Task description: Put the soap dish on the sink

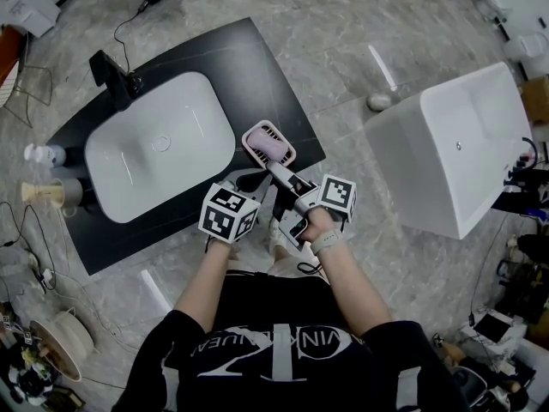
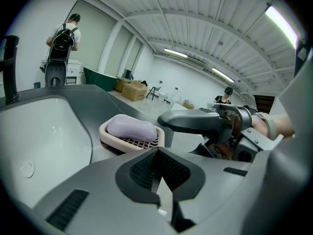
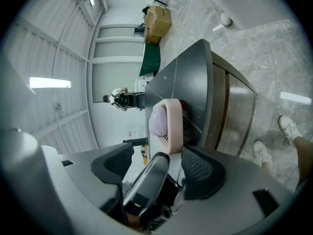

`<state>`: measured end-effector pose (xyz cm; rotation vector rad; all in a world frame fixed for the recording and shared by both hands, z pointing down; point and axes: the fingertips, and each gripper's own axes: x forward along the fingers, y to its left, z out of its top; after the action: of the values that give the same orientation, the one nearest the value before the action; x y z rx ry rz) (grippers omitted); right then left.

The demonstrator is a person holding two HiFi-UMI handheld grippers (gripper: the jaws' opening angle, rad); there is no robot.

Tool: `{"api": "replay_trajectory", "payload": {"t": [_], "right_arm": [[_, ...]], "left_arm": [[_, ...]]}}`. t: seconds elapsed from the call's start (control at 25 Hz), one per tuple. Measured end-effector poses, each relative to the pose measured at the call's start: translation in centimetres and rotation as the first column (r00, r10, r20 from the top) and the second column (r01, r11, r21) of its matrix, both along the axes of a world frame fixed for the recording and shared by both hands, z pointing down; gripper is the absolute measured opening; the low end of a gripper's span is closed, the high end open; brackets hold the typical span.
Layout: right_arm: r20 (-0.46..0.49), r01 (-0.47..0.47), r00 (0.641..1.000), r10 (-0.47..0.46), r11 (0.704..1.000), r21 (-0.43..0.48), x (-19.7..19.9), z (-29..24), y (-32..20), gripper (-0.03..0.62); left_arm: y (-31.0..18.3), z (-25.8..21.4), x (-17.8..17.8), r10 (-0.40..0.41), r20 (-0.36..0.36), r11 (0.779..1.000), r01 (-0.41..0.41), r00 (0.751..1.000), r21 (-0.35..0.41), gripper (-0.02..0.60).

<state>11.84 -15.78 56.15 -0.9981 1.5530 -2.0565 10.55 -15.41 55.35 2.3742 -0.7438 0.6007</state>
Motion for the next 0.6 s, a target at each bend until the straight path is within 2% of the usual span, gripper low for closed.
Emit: {"api": "replay_trajectory", "payload": {"t": [0.28,0.48,0.6], "right_arm": [[-0.054,0.023,0.998,-0.026,0.999,-0.039,0.3,0.4,0.9,0.298],[-0.052,0.026,0.998,-0.032,0.994,-0.108,-0.2,0.3,1.9,0.308],[-0.048,0.027,0.998,-0.033,0.993,-0.115,-0.2,1.0,2.3,0.311]], "left_arm": [[-0.5,-0.5,-1.8,-0.057,-0.044,0.998,0.056,0.997,-0.020,0.015],[0.3,-0.9,-1.4,-0.038,-0.051,0.999,0.037,0.998,-0.026,0.015],[0.7,-0.6,-1.2,-0.027,-0.046,0.999,0.026,0.999,-0.027,0.015]]}}
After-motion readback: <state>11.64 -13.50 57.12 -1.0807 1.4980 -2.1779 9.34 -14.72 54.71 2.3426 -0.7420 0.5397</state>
